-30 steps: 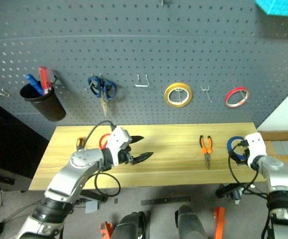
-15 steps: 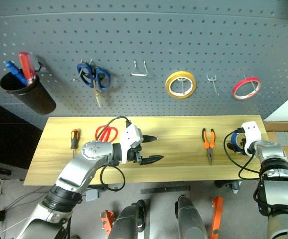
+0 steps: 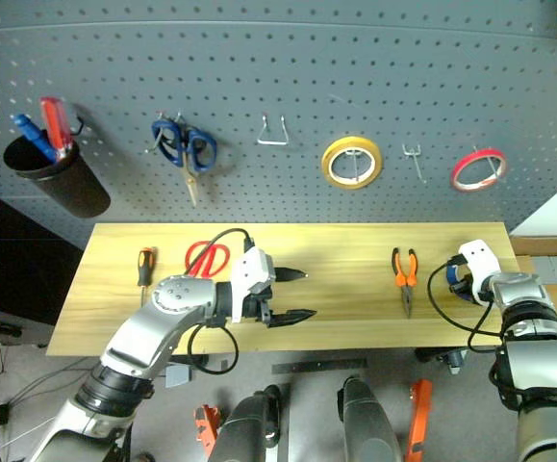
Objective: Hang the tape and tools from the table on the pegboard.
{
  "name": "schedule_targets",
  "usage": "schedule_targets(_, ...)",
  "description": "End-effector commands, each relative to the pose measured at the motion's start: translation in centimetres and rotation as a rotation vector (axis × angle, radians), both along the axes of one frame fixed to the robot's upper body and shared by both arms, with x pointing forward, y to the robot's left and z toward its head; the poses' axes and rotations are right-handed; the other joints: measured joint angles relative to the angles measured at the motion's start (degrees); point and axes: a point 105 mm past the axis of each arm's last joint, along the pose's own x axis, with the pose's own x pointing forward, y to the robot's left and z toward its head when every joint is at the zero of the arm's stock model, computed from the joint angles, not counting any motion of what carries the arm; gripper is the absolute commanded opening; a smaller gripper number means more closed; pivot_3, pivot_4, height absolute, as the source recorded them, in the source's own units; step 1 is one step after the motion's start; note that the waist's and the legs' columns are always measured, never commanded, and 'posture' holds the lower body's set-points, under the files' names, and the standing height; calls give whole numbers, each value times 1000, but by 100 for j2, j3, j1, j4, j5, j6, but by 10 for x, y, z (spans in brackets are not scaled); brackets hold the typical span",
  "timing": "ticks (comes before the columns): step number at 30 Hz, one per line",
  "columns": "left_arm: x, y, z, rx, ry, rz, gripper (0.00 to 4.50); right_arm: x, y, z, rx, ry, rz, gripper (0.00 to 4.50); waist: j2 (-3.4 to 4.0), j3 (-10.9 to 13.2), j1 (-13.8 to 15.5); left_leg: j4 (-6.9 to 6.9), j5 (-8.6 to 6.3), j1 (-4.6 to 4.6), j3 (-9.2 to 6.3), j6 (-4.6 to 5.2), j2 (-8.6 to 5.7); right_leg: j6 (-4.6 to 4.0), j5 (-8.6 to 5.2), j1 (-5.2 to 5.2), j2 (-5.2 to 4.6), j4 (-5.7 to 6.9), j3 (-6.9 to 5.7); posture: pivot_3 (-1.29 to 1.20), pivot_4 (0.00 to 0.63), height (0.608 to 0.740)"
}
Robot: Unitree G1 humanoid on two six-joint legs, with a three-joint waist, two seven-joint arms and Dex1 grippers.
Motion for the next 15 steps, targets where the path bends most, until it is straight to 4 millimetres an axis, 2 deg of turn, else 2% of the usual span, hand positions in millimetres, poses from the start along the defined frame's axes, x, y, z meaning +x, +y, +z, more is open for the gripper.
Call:
schedule_targets(1, -6, -12, 19, -42, -70, -57, 4025, -6, -3, -9, -40, -7, 15, 401, -3, -2, 7, 4, 0, 0, 0, 0, 1, 2, 1, 2, 0, 0, 0, -106, 323, 740)
schedule_targets(5, -5, -16, 27, -48, -115, -81, 4025, -6, -4, 16, -70, -127, 81, 400, -1, -1, 33, 27, 0, -6, -6, 0, 2, 9, 5, 3, 0, 8, -1, -124, 320, 740)
schedule_targets(8, -4, -21, 39, -78, -147, -91, 4025, -29, -1, 51, -108, -248, 111, 399, 17, 3, 92, 33, -1, -13, -8, 0, 2, 15, 1, -5, -1, 21, 0, -144, 322, 740)
schedule_targets(11, -2, -24, 47, -103, -170, -95, 4025, -59, 15, 75, -125, -324, 117, 399, 29, 2, 91, 56, -4, -49, -23, -5, -3, 41, -16, -34, -6, 54, -3, -164, 325, 740)
schedule_targets(15, 2, -29, 61, -138, -220, -103, 4025, -97, 60, 106, -118, -499, 107, 398, 27, 1, 44, 58, -3, -48, -25, -7, 0, 63, -29, -47, 3, 75, 0, -197, 332, 740)
